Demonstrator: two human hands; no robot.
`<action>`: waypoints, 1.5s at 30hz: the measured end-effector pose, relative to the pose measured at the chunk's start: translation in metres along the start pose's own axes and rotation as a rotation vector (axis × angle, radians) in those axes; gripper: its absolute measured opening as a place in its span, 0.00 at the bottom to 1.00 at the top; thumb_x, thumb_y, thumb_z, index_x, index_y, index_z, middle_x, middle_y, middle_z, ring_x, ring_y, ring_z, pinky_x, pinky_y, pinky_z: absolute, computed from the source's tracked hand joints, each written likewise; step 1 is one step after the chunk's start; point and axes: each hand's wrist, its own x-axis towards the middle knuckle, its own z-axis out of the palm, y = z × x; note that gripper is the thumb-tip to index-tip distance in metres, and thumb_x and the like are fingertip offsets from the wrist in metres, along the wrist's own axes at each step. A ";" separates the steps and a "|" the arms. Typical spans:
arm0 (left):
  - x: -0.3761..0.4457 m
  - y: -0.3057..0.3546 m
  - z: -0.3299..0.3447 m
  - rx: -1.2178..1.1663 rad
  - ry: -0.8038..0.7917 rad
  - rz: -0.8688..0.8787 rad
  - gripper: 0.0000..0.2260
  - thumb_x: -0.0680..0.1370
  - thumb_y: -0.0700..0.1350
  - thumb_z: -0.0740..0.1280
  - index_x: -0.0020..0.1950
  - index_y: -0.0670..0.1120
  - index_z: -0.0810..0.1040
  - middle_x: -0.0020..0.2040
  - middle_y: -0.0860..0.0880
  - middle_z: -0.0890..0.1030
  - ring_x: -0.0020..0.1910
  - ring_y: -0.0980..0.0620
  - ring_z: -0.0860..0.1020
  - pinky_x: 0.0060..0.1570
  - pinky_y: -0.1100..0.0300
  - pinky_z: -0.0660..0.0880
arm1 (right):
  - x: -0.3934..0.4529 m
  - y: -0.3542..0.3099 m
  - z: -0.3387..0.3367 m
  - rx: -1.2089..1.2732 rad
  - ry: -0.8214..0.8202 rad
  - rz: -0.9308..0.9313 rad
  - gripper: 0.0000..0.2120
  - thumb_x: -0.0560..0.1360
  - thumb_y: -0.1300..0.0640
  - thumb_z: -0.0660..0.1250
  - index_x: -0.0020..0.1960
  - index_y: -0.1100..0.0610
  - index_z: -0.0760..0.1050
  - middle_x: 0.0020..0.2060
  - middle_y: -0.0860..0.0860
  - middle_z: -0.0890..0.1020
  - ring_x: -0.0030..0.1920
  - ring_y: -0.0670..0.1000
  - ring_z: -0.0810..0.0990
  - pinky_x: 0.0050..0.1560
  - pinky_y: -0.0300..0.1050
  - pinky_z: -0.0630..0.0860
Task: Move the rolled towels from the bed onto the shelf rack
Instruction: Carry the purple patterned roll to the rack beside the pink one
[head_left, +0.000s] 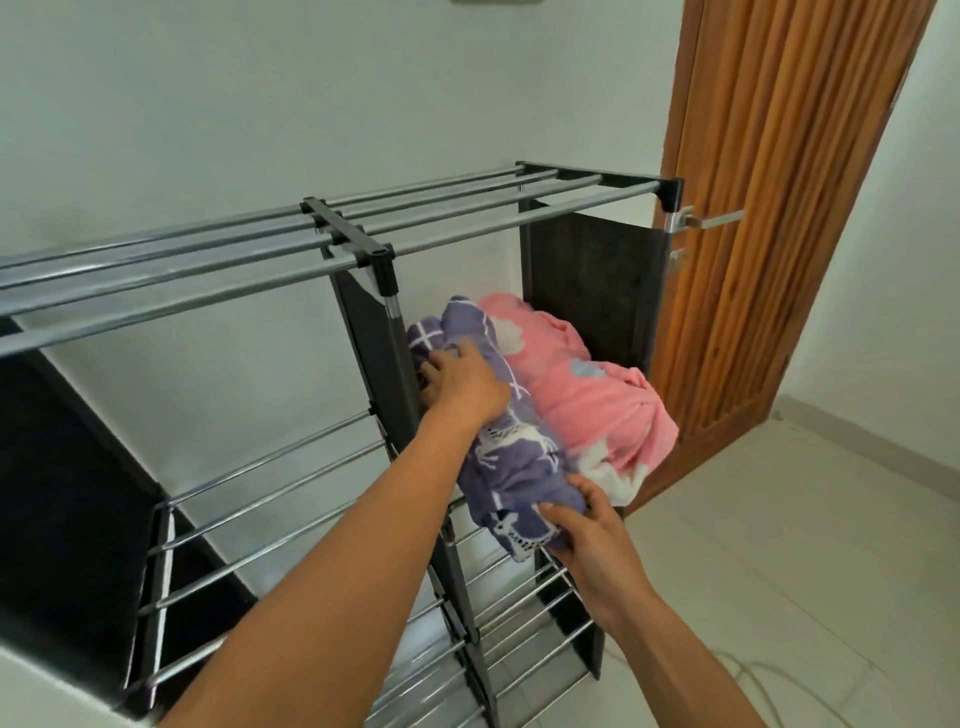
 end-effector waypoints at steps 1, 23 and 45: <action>-0.004 -0.002 0.005 -0.036 -0.006 -0.005 0.37 0.76 0.54 0.65 0.78 0.43 0.50 0.78 0.36 0.46 0.76 0.34 0.50 0.71 0.39 0.59 | 0.001 0.001 0.002 -0.014 0.011 -0.010 0.17 0.72 0.69 0.67 0.59 0.57 0.72 0.55 0.60 0.80 0.48 0.58 0.82 0.46 0.49 0.81; 0.001 -0.009 0.024 -0.135 -0.001 -0.021 0.24 0.80 0.50 0.57 0.76 0.47 0.59 0.79 0.41 0.44 0.77 0.36 0.47 0.73 0.35 0.52 | 0.027 -0.015 0.027 -0.124 -0.105 -0.109 0.18 0.74 0.68 0.66 0.60 0.54 0.72 0.51 0.54 0.82 0.49 0.54 0.82 0.46 0.46 0.78; -0.119 0.009 0.113 -0.187 0.041 0.827 0.16 0.76 0.43 0.62 0.64 0.43 0.72 0.63 0.41 0.74 0.63 0.41 0.73 0.65 0.46 0.69 | -0.103 0.042 -0.108 0.059 0.446 0.053 0.13 0.76 0.66 0.64 0.60 0.56 0.72 0.52 0.57 0.83 0.50 0.56 0.82 0.48 0.44 0.76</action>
